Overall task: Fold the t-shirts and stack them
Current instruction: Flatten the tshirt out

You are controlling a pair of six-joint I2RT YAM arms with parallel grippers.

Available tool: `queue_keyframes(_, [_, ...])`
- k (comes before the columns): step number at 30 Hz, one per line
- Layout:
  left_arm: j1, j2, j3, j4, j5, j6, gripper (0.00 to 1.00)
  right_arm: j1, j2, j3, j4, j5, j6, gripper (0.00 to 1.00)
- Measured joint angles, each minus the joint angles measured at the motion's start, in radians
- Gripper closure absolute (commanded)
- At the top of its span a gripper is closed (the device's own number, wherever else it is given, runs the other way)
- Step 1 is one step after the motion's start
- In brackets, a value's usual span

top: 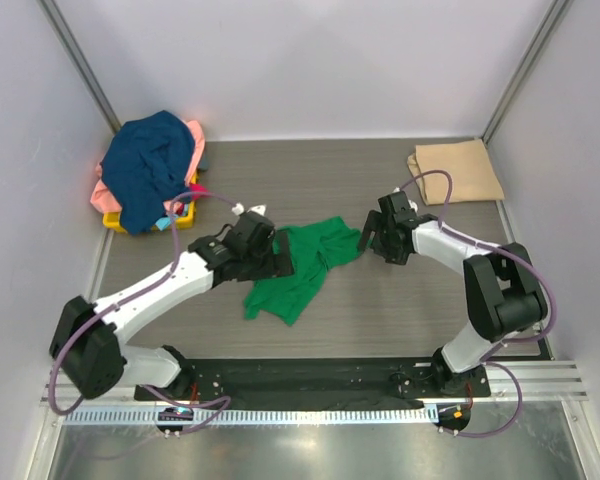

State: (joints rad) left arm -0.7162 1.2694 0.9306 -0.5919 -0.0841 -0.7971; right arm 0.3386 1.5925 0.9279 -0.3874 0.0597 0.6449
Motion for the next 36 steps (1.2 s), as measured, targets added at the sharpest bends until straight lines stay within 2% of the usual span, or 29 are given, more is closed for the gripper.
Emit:
queue_keyframes(7, [-0.076, 0.293, 0.289, 0.036, -0.091, 0.079, 0.2, -0.036, 0.119, 0.068, 0.09, -0.044, -0.018, 0.26])
queue_keyframes(8, [-0.083, 0.34, 0.334, 0.038, -0.107, 0.096, 0.2, -0.039, 0.133, 0.08, 0.102, -0.05, -0.019, 0.32])
queue_keyframes(10, [-0.095, 0.427, 0.409, 0.04, -0.143, 0.122, 0.2, -0.042, 0.157, 0.093, 0.135, -0.062, -0.021, 0.39])
queue_keyframes(11, [-0.101, 0.481, 0.455, 0.033, -0.163, 0.134, 0.2, -0.043, 0.164, 0.095, 0.149, -0.065, -0.022, 0.46])
queue_keyframes(14, [-0.118, 0.616, 0.574, 0.011, -0.216, 0.166, 0.19, -0.049, 0.18, 0.095, 0.184, -0.08, -0.023, 0.56])
queue_keyframes(18, [-0.141, 0.761, 0.696, -0.024, -0.301, 0.198, 0.21, -0.061, 0.188, 0.085, 0.22, -0.107, -0.023, 0.63])
queue_keyframes(23, [-0.15, 0.869, 0.775, -0.09, -0.394, 0.222, 0.34, -0.079, 0.188, 0.06, 0.267, -0.14, -0.023, 0.73])
queue_keyframes(25, [-0.15, 0.895, 0.809, -0.117, -0.431, 0.228, 0.44, -0.084, 0.188, 0.049, 0.286, -0.153, -0.023, 0.78])
queue_keyframes(26, [-0.15, 0.913, 0.822, -0.127, -0.449, 0.231, 0.54, -0.086, 0.188, 0.045, 0.293, -0.157, -0.023, 0.81])
queue_keyframes(28, [-0.149, 0.925, 0.837, -0.14, -0.474, 0.233, 0.62, -0.088, 0.188, 0.035, 0.309, -0.167, -0.023, 0.92])
queue_keyframes(30, [-0.148, 0.928, 0.844, -0.148, -0.492, 0.236, 0.74, -0.09, 0.188, 0.026, 0.32, -0.177, -0.024, 0.98])
queue_keyframes(32, [-0.147, 0.928, 0.852, -0.156, -0.506, 0.238, 0.8, -0.092, 0.19, 0.021, 0.33, -0.185, -0.022, 0.99])
queue_keyframes(34, [-0.145, 0.928, 0.858, -0.159, -0.514, 0.241, 0.8, -0.093, 0.194, 0.02, 0.34, -0.195, -0.021, 0.99])
queue_keyframes(36, [-0.141, 0.928, 0.861, -0.161, -0.516, 0.244, 0.74, -0.094, 0.196, 0.016, 0.353, -0.203, -0.021, 0.99])
